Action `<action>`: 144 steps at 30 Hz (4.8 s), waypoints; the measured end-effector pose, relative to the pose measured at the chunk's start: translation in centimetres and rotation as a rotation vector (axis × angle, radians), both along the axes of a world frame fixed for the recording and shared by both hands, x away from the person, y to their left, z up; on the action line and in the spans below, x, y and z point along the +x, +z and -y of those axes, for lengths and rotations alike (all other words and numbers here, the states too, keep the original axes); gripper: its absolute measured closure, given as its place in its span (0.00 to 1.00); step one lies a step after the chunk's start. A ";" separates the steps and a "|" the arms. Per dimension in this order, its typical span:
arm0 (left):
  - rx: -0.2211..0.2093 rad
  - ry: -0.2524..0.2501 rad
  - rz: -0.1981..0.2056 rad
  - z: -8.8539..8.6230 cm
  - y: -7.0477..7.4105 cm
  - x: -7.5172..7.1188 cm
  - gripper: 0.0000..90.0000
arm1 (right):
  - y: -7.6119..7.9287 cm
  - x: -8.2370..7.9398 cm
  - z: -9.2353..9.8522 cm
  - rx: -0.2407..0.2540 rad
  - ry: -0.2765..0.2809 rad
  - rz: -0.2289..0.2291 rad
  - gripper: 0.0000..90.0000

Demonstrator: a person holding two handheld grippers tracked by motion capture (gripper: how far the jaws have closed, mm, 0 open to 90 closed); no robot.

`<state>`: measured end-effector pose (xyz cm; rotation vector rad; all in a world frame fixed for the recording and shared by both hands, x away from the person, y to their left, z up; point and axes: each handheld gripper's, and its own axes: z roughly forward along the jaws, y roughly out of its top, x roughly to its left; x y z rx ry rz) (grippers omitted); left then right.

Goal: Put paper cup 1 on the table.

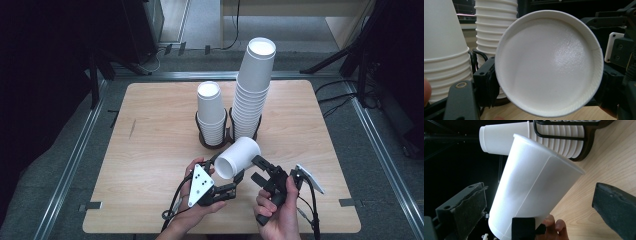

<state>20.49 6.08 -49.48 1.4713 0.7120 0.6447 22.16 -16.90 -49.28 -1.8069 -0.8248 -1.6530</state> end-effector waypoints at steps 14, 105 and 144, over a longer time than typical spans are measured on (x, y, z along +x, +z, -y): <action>0.029 -0.014 0.030 1.3 -0.5 -0.8 0.25 | -0.3 0.5 0.0 0.088 0.032 -0.044 0.00; 0.087 -0.109 -0.194 1.1 -0.5 -0.3 0.01 | 1.4 2.1 5.1 -0.245 -0.252 0.296 0.18; 0.095 -0.080 -0.208 0.7 -0.7 0.1 0.02 | 3.0 2.6 5.6 -1.070 -0.461 0.768 0.19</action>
